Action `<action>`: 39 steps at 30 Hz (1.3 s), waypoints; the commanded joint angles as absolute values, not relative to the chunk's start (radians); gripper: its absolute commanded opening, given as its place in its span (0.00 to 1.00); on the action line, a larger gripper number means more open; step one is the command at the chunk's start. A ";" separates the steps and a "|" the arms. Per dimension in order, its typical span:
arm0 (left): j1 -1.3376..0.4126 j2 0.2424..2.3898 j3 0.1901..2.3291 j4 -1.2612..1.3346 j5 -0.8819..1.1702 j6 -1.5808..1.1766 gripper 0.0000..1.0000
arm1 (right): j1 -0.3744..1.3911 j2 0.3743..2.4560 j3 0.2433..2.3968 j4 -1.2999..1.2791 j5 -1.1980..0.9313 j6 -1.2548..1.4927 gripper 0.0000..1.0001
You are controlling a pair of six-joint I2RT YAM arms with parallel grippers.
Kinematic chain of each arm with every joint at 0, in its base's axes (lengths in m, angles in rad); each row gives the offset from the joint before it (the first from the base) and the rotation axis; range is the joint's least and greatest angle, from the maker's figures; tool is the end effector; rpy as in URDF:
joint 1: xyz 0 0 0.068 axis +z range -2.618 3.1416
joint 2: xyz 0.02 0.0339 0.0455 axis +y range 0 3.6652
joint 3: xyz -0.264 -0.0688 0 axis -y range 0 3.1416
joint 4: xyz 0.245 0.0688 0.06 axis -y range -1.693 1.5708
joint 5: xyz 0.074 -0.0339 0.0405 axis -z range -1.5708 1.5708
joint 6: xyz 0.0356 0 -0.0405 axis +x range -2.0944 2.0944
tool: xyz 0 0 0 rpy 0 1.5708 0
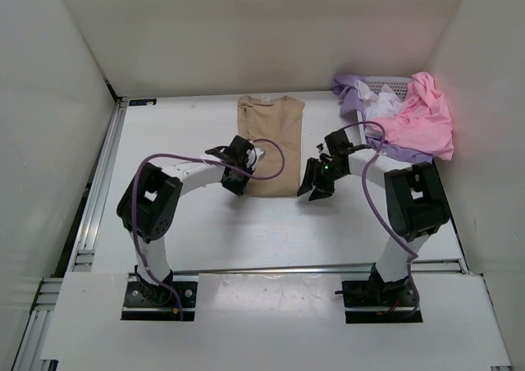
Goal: Fold and stack the t-shirts
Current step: Grab one side of the 2/3 rectangular tshirt with both arms
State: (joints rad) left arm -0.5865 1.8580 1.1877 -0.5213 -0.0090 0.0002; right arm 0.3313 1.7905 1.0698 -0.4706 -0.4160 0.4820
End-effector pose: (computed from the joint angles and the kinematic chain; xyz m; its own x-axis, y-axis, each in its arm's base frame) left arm 0.3039 -0.2015 0.1597 -0.7736 0.5143 -0.3702 0.5508 0.8346 0.0084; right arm 0.3175 0.1244 0.1556 -0.9818 0.1107 -0.1542 0.0181 0.8633 0.5043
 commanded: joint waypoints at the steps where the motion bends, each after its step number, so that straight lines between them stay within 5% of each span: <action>1: -0.612 1.807 1.157 -0.535 0.008 0.000 0.12 | 0.373 1.753 1.098 -0.430 -0.402 0.442 0.55; 12: -0.621 1.770 1.147 -0.535 -0.032 0.000 0.10 | 0.382 1.896 1.148 -0.448 -0.385 0.589 0.56; 14: -0.621 1.770 1.138 -0.535 -0.032 0.000 0.10 | 0.382 1.896 1.147 -0.439 -0.373 0.589 0.49; 18: -0.630 1.761 1.138 -0.535 -0.054 0.000 0.10 | 0.382 1.914 1.167 -0.439 -0.394 0.598 0.13; 21: -0.640 1.743 1.129 -0.535 -0.086 0.000 0.10 | 0.382 1.892 1.157 -0.439 -0.394 0.598 0.00; 30: -0.785 1.539 0.960 -0.572 -0.273 0.000 0.10 | 0.431 1.683 1.105 -0.644 -0.417 0.456 0.00; 39: -0.862 1.330 1.034 -1.152 -0.167 0.000 0.10 | 0.598 1.387 1.015 -0.859 -0.370 0.468 0.00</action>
State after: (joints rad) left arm -0.8623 1.3769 0.9680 -0.8577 -0.1631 -0.0006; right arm 0.5621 1.4506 1.0309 -0.7113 -0.4091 0.4789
